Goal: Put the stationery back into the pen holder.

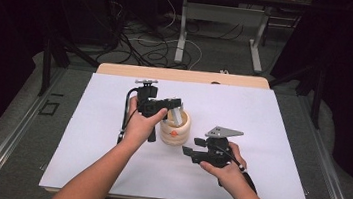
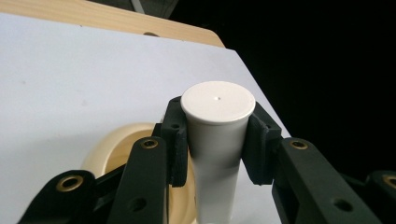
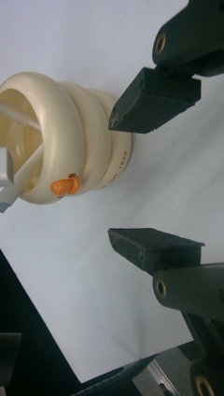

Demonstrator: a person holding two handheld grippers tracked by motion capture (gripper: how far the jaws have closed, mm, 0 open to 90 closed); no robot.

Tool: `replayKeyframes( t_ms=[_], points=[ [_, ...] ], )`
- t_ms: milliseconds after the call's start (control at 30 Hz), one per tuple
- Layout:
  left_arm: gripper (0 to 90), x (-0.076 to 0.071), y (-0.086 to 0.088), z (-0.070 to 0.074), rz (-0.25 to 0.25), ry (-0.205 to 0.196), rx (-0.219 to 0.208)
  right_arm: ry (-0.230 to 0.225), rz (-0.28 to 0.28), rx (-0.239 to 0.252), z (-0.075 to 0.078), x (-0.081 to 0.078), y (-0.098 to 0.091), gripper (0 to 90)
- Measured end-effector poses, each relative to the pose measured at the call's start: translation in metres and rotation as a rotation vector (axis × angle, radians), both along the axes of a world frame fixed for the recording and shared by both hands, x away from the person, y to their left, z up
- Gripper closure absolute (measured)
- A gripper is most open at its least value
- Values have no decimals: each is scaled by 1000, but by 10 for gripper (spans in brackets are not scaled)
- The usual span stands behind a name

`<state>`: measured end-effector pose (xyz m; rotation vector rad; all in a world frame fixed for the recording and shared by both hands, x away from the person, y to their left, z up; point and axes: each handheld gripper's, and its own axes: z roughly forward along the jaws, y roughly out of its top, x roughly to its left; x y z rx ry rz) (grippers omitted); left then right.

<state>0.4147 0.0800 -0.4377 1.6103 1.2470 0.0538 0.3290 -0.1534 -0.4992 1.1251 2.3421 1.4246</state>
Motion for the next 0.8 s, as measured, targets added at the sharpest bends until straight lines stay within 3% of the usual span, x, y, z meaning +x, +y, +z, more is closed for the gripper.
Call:
replayKeyframes(
  t_ms=[100, 333, 400, 633, 767, 800],
  points=[
    [667, 3, -1, -2, -1, -24, 17, 8, 2, -20, -2, 3, -1, 372],
    [666, 9, -3, -6, 9, -65, 70, -24, 35, -50, -8, 6, 0, 349],
    [666, 10, -4, -7, 13, -75, 77, -13, 38, -80, -8, 7, -2, 338],
    [666, 15, -7, -11, 25, -102, 121, -21, 21, -89, -10, 9, -3, 268],
    [666, 17, -8, -14, 43, -108, 143, -2, 17, -63, -11, 10, -4, 247],
    [666, 17, -8, -15, 42, -107, 146, 3, 18, -77, -11, 10, -4, 229]
  ],
)
